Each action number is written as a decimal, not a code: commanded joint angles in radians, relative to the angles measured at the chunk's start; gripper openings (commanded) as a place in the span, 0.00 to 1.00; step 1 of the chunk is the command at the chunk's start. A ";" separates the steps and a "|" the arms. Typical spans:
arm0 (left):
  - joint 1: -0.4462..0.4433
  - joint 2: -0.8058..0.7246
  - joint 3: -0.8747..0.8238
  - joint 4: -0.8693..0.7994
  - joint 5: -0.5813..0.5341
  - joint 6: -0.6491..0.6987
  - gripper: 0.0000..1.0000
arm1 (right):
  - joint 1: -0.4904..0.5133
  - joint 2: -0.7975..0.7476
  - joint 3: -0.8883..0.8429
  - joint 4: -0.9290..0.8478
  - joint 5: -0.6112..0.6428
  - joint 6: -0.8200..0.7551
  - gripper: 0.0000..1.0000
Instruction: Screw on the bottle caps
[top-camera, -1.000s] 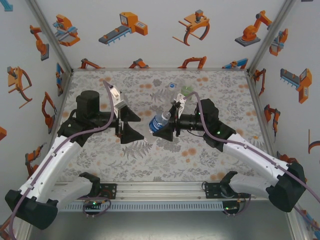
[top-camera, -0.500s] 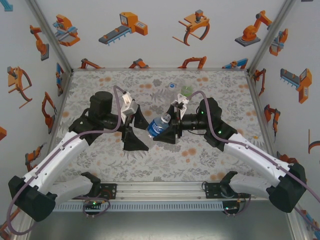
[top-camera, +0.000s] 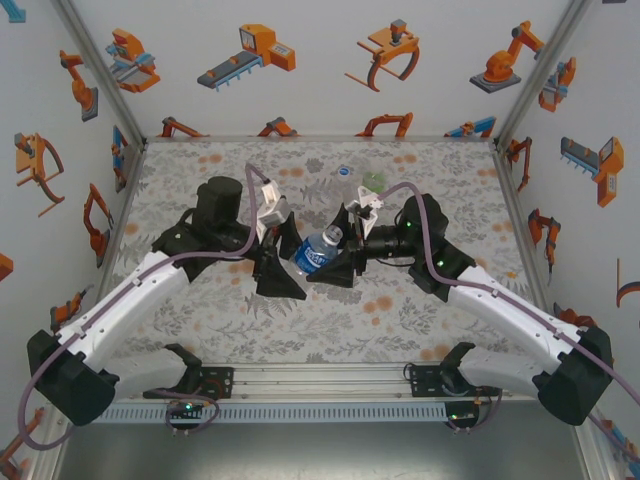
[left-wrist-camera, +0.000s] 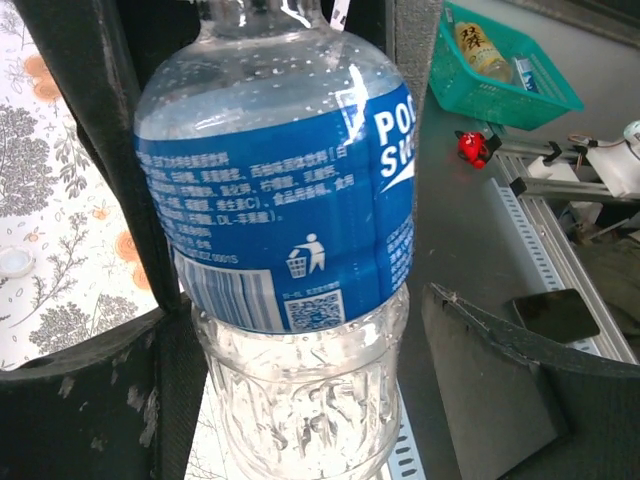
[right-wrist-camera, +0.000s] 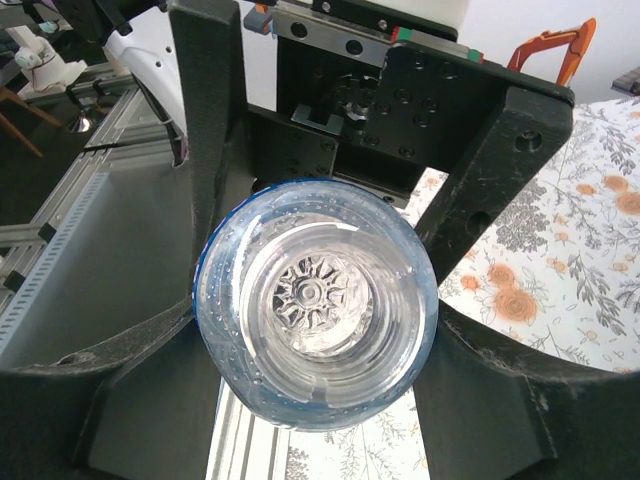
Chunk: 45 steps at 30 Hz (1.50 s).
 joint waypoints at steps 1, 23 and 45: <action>-0.007 0.017 0.042 0.032 0.045 -0.014 0.73 | -0.005 -0.004 0.031 0.045 -0.031 -0.026 0.27; 0.129 -0.011 0.080 -0.105 -0.108 0.140 0.47 | -0.006 -0.111 0.032 -0.261 0.354 -0.170 0.70; 0.151 -0.159 -0.136 0.029 -0.540 0.250 0.18 | -0.121 0.166 0.057 -0.727 1.009 0.240 0.48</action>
